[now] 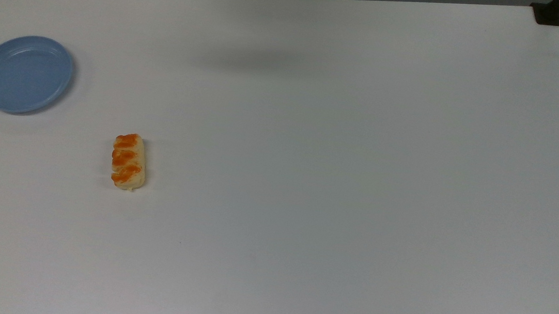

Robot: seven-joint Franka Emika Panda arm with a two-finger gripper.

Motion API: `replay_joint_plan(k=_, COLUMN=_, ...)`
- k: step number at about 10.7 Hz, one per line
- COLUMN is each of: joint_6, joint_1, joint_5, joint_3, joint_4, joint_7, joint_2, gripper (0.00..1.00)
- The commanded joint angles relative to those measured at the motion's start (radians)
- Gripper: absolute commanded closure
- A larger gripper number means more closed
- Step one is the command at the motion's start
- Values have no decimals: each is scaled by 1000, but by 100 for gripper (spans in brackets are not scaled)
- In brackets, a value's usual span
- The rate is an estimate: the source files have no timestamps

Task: Put the bread onto the plate
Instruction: 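Move the open gripper down toward the glazed bread roll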

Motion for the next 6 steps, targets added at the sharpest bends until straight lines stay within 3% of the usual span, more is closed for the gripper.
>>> replay_joint_plan(k=1, joint_6=43, joint_1=5, joint_5=-5, joint_3=-13, joint_4=-7, joint_7=-138, joint_2=16, gripper=0)
replay_joint_plan(k=6, joint_6=42, joint_1=-3, joint_5=-11, joint_3=-13, joint_4=-7, joint_7=-132, joint_2=15, gripper=0)
